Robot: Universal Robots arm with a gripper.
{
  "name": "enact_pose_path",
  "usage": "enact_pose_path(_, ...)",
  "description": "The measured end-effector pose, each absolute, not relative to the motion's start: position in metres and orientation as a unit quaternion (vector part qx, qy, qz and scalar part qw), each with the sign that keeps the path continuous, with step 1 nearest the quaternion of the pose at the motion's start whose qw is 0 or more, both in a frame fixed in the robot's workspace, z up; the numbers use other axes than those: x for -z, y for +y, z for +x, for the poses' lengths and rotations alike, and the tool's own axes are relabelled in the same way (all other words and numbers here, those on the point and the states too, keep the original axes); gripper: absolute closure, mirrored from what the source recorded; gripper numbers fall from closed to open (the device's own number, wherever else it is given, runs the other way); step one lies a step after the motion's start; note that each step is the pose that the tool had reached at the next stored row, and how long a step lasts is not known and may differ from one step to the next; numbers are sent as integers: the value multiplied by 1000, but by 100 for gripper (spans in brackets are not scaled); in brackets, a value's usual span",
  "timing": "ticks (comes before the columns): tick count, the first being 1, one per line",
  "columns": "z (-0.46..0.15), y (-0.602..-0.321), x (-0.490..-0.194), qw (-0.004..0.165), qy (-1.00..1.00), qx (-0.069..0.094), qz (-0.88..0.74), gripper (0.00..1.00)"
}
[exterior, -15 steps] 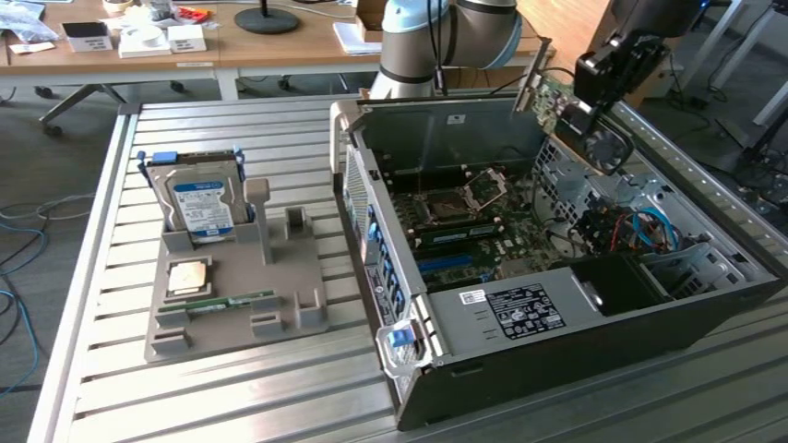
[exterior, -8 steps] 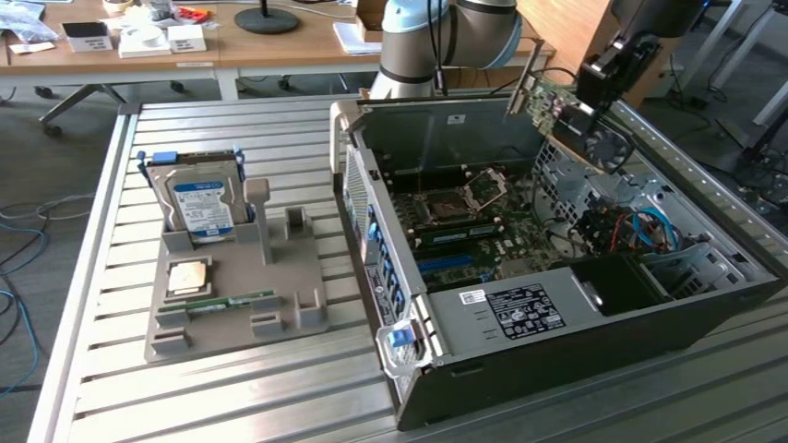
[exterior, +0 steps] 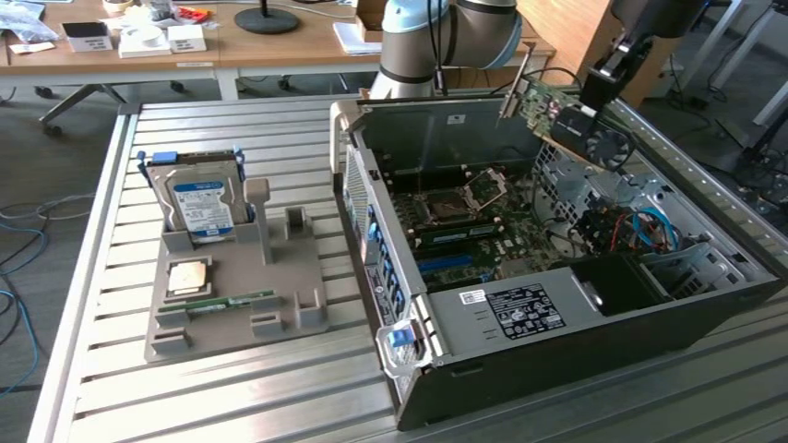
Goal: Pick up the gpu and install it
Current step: 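Insert the gpu into the slot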
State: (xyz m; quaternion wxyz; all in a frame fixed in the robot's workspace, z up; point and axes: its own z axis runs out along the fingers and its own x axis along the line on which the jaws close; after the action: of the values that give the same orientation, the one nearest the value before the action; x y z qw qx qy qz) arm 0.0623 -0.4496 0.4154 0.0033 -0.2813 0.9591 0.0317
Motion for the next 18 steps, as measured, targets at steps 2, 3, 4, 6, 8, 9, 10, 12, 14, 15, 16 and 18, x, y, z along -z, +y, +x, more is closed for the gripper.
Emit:
enact_pose_path(2, 62, -450, -415, 3, 954, -32, -299, 73)
enact_pose_path(3, 62, -450, -415, 2, 951, -32, -308, 73)
enact_pose_path(4, 62, -450, -415, 2, 948, -32, -316, 73)
enact_pose_path(6, 62, -450, -415, 2, 942, -32, -333, 73)
enact_pose_path(8, 62, -450, -415, 1, 936, -32, -350, 73)
enact_pose_path(9, 62, -450, -415, 1, 933, -32, -359, 73)
enact_pose_path(10, 62, -450, -415, 0, 929, -32, -368, 73)
enact_pose_path(12, 62, -450, -415, 0, 923, -32, -384, 73)
enact_pose_path(14, 62, -450, -415, -1, 916, -32, -401, 73)
enact_pose_path(15, 62, -450, -415, -1, 912, -32, -409, 73)
enact_pose_path(16, 62, -450, -415, -1, 908, -32, -418, 73)
enact_pose_path(18, 62, -450, -414, -2, 900, -32, -434, 73)
